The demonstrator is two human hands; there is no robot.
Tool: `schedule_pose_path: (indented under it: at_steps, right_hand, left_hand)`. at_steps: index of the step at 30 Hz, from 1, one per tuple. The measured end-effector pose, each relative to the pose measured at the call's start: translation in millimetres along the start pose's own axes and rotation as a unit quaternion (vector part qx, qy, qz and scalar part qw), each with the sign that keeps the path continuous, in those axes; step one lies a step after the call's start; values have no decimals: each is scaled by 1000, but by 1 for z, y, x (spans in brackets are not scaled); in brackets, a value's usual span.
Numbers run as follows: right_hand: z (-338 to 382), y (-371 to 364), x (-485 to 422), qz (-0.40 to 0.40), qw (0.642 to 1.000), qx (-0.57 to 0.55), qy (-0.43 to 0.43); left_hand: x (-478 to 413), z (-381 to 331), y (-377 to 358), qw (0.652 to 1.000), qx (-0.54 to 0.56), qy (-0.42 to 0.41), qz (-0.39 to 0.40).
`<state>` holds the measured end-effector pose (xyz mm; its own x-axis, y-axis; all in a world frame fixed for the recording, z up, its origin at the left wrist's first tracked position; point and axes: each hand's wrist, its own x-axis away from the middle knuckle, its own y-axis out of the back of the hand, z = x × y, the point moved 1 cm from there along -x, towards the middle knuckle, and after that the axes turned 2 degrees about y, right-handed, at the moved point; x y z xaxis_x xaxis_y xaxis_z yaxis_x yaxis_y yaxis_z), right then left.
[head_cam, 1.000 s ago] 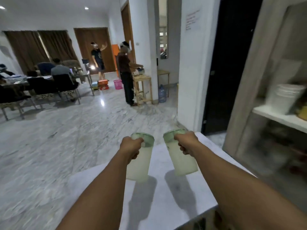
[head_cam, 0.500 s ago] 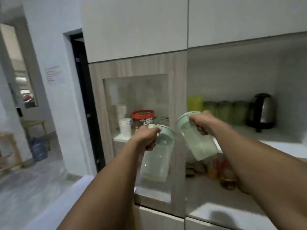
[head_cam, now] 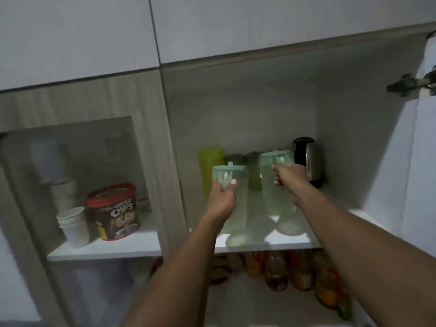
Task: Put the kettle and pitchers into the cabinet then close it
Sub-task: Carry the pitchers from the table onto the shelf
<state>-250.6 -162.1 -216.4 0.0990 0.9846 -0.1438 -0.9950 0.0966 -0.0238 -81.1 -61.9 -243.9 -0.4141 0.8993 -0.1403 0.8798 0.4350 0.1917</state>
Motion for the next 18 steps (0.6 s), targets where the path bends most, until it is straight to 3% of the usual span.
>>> schedule_pose_path:
  at_steps: [7, 12, 18]
  right_hand:
    - [-100, -30, -115, -17, 998, -5, -65]
    - [-157, -39, -198, 42, 997, 38, -61]
    - [-143, -45, -208, 91, 991, 55, -83]
  left_hand:
    - [-130, 63, -73, 997, 34, 67, -34]
    - [-186, 92, -111, 998, -36, 51, -24]
    - [-218, 92, -122, 994, -69, 84, -16]
